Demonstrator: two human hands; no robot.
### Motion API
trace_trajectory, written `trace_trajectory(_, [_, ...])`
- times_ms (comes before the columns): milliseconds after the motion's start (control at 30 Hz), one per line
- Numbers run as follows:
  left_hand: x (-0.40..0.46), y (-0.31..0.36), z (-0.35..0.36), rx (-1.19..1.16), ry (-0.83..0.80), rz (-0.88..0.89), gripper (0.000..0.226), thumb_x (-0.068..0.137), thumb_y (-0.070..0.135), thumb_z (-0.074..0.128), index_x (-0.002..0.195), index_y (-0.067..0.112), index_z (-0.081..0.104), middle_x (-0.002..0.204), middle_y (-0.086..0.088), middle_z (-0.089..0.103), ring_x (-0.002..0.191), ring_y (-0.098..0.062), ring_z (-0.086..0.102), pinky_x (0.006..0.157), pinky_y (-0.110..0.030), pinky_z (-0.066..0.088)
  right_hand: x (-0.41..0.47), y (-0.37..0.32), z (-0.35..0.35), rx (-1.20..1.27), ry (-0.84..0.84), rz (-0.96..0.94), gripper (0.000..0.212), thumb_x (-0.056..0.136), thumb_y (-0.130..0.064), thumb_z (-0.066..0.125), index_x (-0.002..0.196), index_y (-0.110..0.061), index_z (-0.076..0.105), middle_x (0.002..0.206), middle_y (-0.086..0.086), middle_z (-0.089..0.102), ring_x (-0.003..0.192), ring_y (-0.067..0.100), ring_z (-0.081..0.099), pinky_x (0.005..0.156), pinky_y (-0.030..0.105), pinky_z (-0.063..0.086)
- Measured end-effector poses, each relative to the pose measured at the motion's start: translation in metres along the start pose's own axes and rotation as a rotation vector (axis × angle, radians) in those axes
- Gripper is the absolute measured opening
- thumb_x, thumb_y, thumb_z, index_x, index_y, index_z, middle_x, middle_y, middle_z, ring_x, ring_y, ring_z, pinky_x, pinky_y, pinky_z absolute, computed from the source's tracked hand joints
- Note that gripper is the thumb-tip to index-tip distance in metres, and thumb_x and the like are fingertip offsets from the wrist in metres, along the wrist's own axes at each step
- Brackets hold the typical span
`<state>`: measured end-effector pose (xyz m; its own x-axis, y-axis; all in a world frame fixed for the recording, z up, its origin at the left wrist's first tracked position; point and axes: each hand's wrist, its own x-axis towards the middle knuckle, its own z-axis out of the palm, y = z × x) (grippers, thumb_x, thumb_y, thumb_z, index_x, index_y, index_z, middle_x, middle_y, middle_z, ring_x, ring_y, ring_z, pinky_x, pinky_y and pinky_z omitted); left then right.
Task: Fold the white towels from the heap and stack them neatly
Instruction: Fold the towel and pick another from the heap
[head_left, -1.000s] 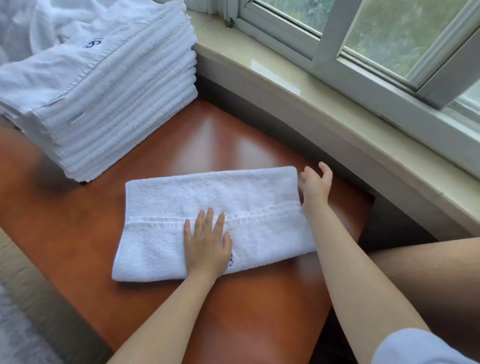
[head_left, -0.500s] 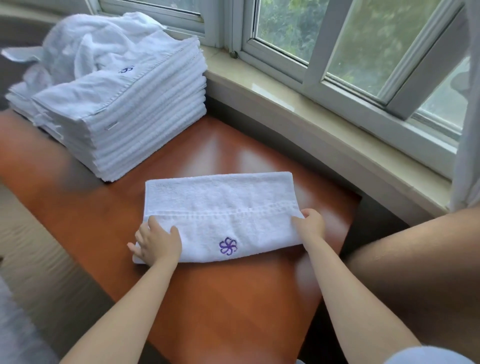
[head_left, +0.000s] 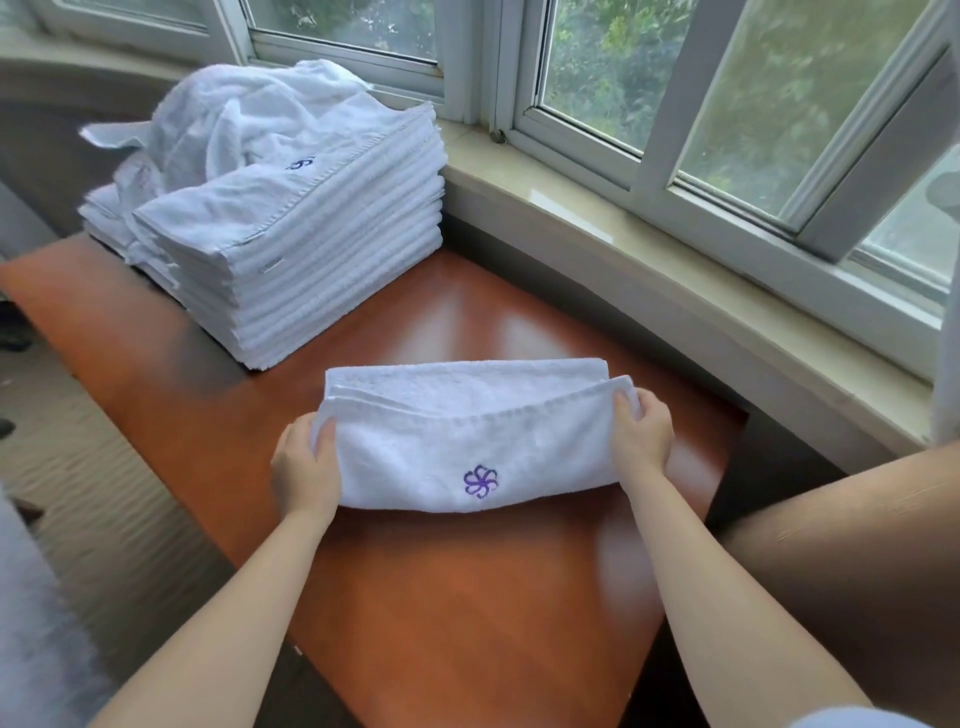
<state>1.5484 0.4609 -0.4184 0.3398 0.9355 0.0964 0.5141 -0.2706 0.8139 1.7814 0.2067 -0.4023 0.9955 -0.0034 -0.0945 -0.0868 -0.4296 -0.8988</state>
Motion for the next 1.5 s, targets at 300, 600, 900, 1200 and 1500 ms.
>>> trace_trajectory(300, [0.063,0.027,0.02,-0.074,0.185,0.043,0.035,0.102,0.026,0.045,0.102,-0.004,0.063,0.097,-0.022,0.065,0.091,-0.037,0.056,0.076,-0.035,0.039,0.046,-0.016,0.032,0.103,0.136,0.018,0.016,0.097,-0.033,0.05,0.087,-0.02,0.053,0.074,-0.012,0.052,0.07,0.012,0.049,0.063,0.026,0.038])
trace_trajectory(600, [0.09,-0.012,0.05,0.066,-0.258,-0.374,0.019,0.093,0.03,0.055,0.106,0.016,0.057,0.097,0.0,0.059,0.089,-0.023,0.056,0.075,-0.034,0.042,0.078,-0.001,0.043,-0.086,-0.435,0.304,0.051,0.097,-0.039,0.053,0.138,-0.009,0.049,0.139,0.005,0.049,0.117,0.023,0.048,0.094,0.029,0.034])
trace_trajectory(900, [0.108,0.005,0.047,-0.17,-0.263,-0.194,0.028,0.086,0.017,0.069,0.109,0.025,0.056,0.103,0.011,0.06,0.097,-0.012,0.059,0.078,-0.022,0.044,0.075,-0.014,0.048,0.097,-0.188,0.021,0.044,0.094,-0.025,0.053,0.061,-0.018,0.025,0.057,-0.007,0.018,0.05,0.008,0.016,0.049,0.023,0.014])
trace_trajectory(1200, [0.115,0.001,0.058,-0.206,-0.298,-0.459,0.022,0.088,0.016,0.069,0.109,0.011,0.064,0.1,-0.006,0.068,0.089,-0.022,0.065,0.075,-0.033,0.052,0.093,0.001,0.067,-0.15,-0.197,0.105,0.018,0.093,-0.023,0.052,0.107,-0.018,0.062,0.093,-0.006,0.06,0.089,0.017,0.054,0.076,0.027,0.041])
trace_trajectory(1500, [0.106,0.0,0.062,0.248,-0.03,-0.274,0.046,0.084,0.025,0.07,0.126,0.014,0.057,0.124,-0.007,0.056,0.118,-0.029,0.047,0.093,-0.038,0.041,0.089,0.006,0.068,-0.365,-0.066,0.132,0.044,0.092,-0.027,0.056,0.134,-0.016,0.05,0.129,0.005,0.053,0.124,0.028,0.045,0.104,0.041,0.039])
